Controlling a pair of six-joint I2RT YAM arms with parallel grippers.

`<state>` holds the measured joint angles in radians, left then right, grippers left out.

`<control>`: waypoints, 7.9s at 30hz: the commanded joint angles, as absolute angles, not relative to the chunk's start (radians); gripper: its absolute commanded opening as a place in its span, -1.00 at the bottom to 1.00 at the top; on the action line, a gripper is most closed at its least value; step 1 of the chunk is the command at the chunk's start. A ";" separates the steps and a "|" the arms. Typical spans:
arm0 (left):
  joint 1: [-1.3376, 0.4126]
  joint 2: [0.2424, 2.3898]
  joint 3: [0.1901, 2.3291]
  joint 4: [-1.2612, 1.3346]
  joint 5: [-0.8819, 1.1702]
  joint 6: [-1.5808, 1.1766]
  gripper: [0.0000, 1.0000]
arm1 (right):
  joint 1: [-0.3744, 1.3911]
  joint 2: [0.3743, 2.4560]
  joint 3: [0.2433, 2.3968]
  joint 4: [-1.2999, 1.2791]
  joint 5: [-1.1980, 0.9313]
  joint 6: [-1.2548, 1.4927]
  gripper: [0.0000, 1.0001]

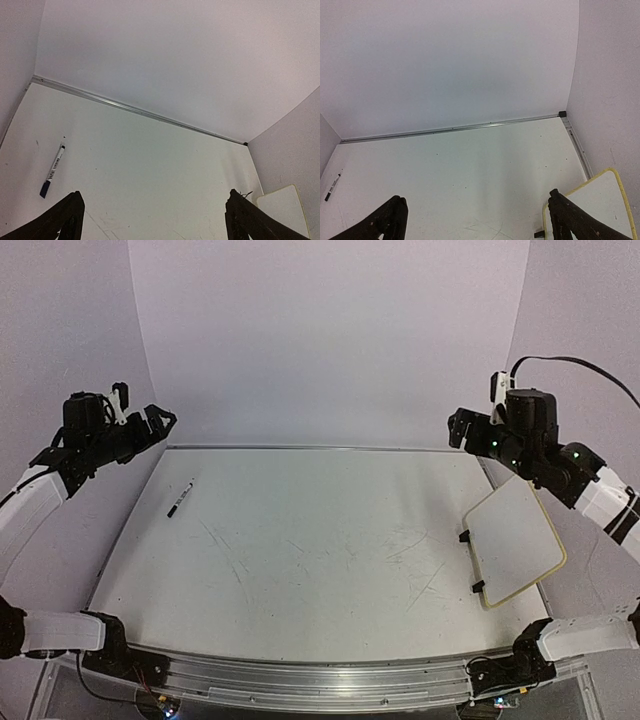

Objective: Write a sentence on the whiteboard
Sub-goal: Adjust the whiteboard at the center of the board, then pick up the whiteboard marker from the center of the board.

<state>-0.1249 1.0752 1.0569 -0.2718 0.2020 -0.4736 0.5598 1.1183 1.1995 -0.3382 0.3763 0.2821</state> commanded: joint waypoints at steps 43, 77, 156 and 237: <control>-0.554 1.242 0.926 -0.086 0.251 -0.532 0.99 | 0.377 1.999 1.370 -0.918 0.547 1.869 0.64; -0.554 1.234 0.939 -0.080 0.266 -0.512 0.99 | 0.363 2.153 1.462 -0.891 0.587 1.889 -0.36; -0.556 1.238 0.897 -0.056 0.215 -0.554 0.99 | 0.670 2.197 1.527 -0.558 0.521 1.345 0.15; -0.051 2.321 1.753 -0.646 0.034 -0.133 0.50 | 0.811 1.230 0.788 -0.024 -0.135 0.167 0.96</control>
<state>-0.0498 2.2608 1.7180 -0.6060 0.0036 -0.2146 0.8261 1.2568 0.8116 -0.0383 -0.1085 0.1822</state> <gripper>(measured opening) 0.779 0.983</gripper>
